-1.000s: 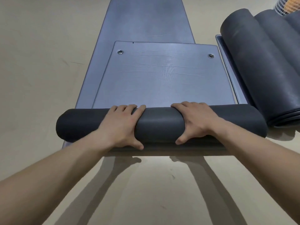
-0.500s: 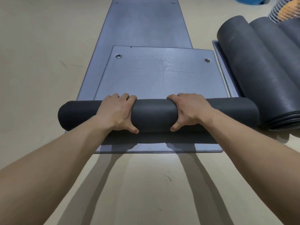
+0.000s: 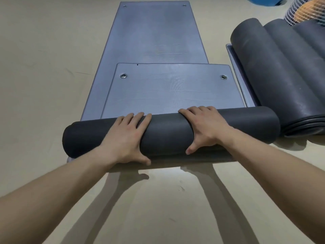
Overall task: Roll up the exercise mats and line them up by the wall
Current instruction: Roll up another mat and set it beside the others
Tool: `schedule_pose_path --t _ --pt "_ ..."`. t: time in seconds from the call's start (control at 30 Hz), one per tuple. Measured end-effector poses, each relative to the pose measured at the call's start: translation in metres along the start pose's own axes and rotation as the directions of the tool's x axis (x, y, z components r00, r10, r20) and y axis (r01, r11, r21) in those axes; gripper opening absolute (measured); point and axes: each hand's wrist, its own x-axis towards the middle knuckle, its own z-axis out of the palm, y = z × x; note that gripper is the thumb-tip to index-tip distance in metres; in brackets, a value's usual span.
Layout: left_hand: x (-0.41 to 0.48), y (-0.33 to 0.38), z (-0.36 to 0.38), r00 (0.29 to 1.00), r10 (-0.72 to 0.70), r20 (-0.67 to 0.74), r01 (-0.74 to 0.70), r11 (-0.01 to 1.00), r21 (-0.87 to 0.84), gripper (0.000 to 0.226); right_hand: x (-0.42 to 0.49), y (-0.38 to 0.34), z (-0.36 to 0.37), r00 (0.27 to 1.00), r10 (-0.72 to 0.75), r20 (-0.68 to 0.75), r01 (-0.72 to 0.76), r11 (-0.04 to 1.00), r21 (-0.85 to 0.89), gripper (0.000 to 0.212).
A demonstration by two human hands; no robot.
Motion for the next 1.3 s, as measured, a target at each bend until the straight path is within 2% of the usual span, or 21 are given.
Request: schedule_pose_path --t 0.07,0.13,0.2,0.23,0.33,0.4,0.47,0.57,0.63,0.7,0.77,0.8,0.87,0.9,0.97,1.03,1.13,1.17,1.23,1.3 --pt "0.005 -0.003 0.007 1.0 0.003 -0.001 -0.003 1.0 0.015 0.142 0.009 0.003 -0.002 1.0 -0.004 -0.003 0.004 1.0 0.029 0.138" --pt "0.027 -0.015 -0.004 0.998 0.001 0.057 0.004 0.996 -0.094 0.139 0.004 0.003 0.01 0.995 0.048 -0.082 -0.045 0.998 0.036 0.141" --pt "0.042 -0.023 -0.016 0.991 0.013 0.136 0.008 0.988 -0.155 0.136 -0.003 0.002 0.029 0.987 0.062 -0.151 -0.072 0.996 -0.061 0.145" --pt "0.044 -0.023 -0.015 0.991 0.003 0.135 0.015 0.991 -0.131 0.136 -0.001 0.005 0.033 0.985 0.051 -0.162 -0.07 0.991 -0.114 0.145" --pt "0.033 -0.009 0.001 0.998 -0.066 0.018 0.066 0.998 0.005 0.135 0.015 0.01 0.019 0.992 0.035 -0.124 -0.051 0.99 -0.132 0.134" --pt "0.031 -0.004 0.004 0.996 -0.083 -0.032 0.084 0.996 0.032 0.129 0.022 0.009 0.006 0.997 0.035 -0.075 -0.044 0.991 -0.124 0.127" --pt "0.036 -0.006 -0.011 0.997 -0.054 0.049 0.054 0.999 -0.004 0.121 0.021 0.01 -0.009 0.999 0.029 0.024 -0.028 0.998 -0.058 0.124" --pt "0.036 -0.011 -0.026 0.963 0.042 0.267 -0.02 0.996 -0.085 0.114 0.004 0.009 -0.015 0.982 -0.003 0.188 -0.017 0.994 0.106 0.125" --pt "0.035 -0.012 -0.025 0.934 0.088 0.347 -0.049 0.992 -0.118 0.11 -0.019 -0.001 0.003 0.993 0.041 0.114 -0.051 0.996 0.079 0.132" --pt "0.041 -0.015 -0.03 0.912 0.083 0.402 0.001 0.979 -0.204 0.107 -0.04 -0.012 0.026 0.994 0.095 -0.046 -0.095 0.995 -0.005 0.137" --pt "0.047 -0.019 -0.035 0.898 0.073 0.435 0.068 0.952 -0.3 0.112 -0.04 -0.009 0.031 0.994 0.075 -0.075 -0.078 0.996 -0.038 0.138" --pt "0.048 -0.021 -0.036 0.913 0.052 0.404 0.089 0.942 -0.322 0.118 -0.032 -0.004 0.026 0.997 0.06 -0.049 -0.062 0.998 -0.03 0.136" --pt "0.037 -0.015 -0.033 0.979 -0.042 0.199 0.093 0.962 -0.256 0.131 -0.011 0.007 0.007 0.999 0.045 0.012 -0.045 0.998 0.043 0.135" --pt "0.028 -0.008 -0.027 0.994 -0.075 0.074 0.087 0.981 -0.176 0.137 -0.001 0.012 -0.004 0.998 0.04 0.055 -0.044 0.995 0.088 0.136" --pt "0.014 0.007 -0.012 0.998 -0.04 -0.038 0.04 0.999 0.015 0.141 0.013 0.02 -0.015 0.994 0.02 0.106 -0.036 0.988 0.152 0.136" --pt "0.023 0.003 -0.006 0.998 -0.007 -0.062 0.011 0.998 0.061 0.134 0.013 0.019 -0.007 0.999 0.038 0.019 -0.04 0.99 0.137 0.137" --pt "0.05 -0.012 -0.022 1.0 0.012 -0.008 -0.012 0.999 -0.043 0.13 -0.008 0.007 0.027 0.967 0.097 -0.237 -0.113 0.992 -0.052 0.141" --pt "0.053 -0.014 -0.023 1.0 0.012 0.002 -0.012 0.999 -0.049 0.131 -0.011 0.006 0.034 0.955 0.095 -0.28 -0.125 0.988 -0.09 0.14" --pt "0.051 -0.012 -0.016 0.999 -0.011 -0.034 0.011 1.0 0.0 0.135 -0.001 0.011 0.027 0.96 0.085 -0.266 -0.115 0.988 -0.1 0.135" --pt "0.045 -0.01 -0.004 0.995 -0.039 -0.095 0.047 0.996 0.078 0.14 0.016 0.019 0.003 0.982 0.078 -0.172 -0.088 0.995 -0.053 0.13"
